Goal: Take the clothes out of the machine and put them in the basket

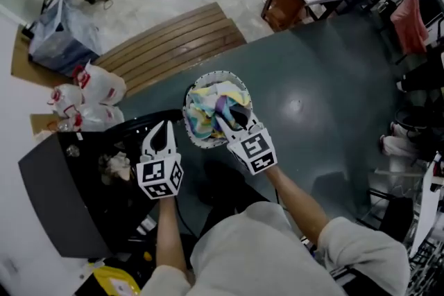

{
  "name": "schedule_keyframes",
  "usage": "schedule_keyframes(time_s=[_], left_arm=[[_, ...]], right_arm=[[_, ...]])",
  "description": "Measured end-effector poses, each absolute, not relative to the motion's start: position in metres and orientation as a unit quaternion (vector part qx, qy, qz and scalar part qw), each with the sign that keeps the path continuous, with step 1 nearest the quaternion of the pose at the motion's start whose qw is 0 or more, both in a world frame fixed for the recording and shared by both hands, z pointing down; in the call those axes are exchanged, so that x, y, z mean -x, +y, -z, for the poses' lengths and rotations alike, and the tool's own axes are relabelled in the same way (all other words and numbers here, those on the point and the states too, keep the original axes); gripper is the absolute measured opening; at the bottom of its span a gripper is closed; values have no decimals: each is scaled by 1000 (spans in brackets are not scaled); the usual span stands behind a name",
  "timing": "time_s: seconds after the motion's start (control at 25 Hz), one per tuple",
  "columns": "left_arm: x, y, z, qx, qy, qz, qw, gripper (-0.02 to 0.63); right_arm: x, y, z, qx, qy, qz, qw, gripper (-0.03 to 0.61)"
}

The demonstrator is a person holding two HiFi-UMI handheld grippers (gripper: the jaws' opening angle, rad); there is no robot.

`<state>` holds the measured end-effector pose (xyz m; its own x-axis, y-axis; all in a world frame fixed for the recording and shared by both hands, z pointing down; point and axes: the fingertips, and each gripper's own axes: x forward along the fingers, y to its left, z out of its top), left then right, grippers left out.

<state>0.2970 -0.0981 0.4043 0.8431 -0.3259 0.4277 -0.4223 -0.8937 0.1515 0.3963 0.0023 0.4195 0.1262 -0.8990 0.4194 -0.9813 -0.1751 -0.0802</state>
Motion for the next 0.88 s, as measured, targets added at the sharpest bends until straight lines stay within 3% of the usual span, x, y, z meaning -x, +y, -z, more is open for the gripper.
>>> schedule_keyframes(time_s=[0.64, 0.68, 0.72, 0.76, 0.8, 0.88], left_arm=[[-305, -104, -541, -934, -197, -238, 179, 18], [-305, -105, -545, -933, -198, -238, 180, 18], [-306, -106, -550, -933, -201, -238, 181, 18], [-307, -108, -553, -932, -204, -237, 181, 18], [-309, -110, -556, -932, -207, -236, 180, 18], [-310, -114, -557, -933, -209, -233, 179, 18]], right_arm=[[-414, -15, -649, -714, -605, -316, 158, 92], [-416, -17, -655, -716, -602, -317, 159, 115], [-417, -19, -660, -718, -599, -317, 157, 177], [-418, -21, -663, -722, -597, -316, 154, 284], [-419, -23, -664, -726, -595, -311, 150, 347], [-417, -22, -663, -730, -596, -298, 152, 360]])
